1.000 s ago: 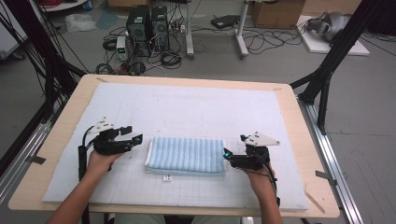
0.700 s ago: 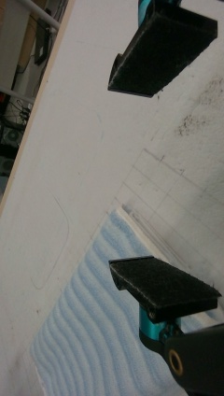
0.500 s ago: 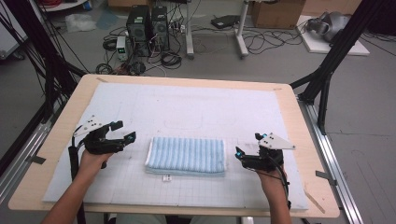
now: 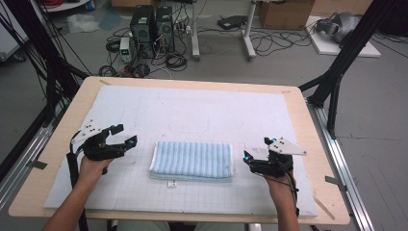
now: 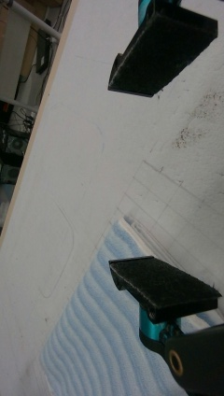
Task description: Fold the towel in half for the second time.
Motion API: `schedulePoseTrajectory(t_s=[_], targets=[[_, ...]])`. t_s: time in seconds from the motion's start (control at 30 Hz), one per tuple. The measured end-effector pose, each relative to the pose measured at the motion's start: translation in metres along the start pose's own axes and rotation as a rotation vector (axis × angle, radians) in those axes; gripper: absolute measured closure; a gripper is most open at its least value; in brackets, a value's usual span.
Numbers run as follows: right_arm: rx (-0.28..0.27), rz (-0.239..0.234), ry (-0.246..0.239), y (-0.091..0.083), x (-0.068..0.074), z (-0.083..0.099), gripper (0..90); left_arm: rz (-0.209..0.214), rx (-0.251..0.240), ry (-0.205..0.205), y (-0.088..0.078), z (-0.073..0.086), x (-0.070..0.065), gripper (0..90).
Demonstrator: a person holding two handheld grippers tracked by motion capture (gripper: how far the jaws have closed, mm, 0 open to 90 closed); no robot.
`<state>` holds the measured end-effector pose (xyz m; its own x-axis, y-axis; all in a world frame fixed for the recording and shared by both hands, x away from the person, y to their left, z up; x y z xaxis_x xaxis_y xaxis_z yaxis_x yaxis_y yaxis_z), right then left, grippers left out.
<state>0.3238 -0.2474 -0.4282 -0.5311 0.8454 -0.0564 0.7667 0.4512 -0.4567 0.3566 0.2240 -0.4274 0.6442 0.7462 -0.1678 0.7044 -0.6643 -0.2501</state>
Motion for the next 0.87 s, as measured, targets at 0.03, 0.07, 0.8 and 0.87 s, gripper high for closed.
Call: schedulePoseTrajectory(t_s=[0.03, 0.07, 0.8, 0.87], targets=[[-0.004, 0.002, -0.001, 0.0004, -0.0006, -0.0001, 11.7, 0.0, 0.003, 0.005, -0.0001, 0.0004, 0.0, 19.0], [-0.003, 0.002, 0.005, 0.0005, -0.0006, -0.0001, 11.7, 0.002, 0.006, 0.005, -0.0001, 0.001, -0.0001, 19.0], [-0.006, 0.009, 0.02, 0.0007, -0.002, 0.0007, 11.7, 0.001, -0.003, 0.003, 0.0008, 0.0016, 0.0025, 19.8], [-0.007, 0.011, 0.025, 0.0003, -0.0025, 0.0007, 11.7, 0.001, -0.002, 0.003, 0.0011, 0.0016, 0.0029, 19.9]])
Point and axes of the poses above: each handheld gripper's, and its own axes: y roughly forward along the jaws, z roughly out of its underside, x roughly to its left, the point moved 5 cm from there along y, roughly forward along the jaws, and after that the axes turned 2 degrees about x, right-handed, at the moved point
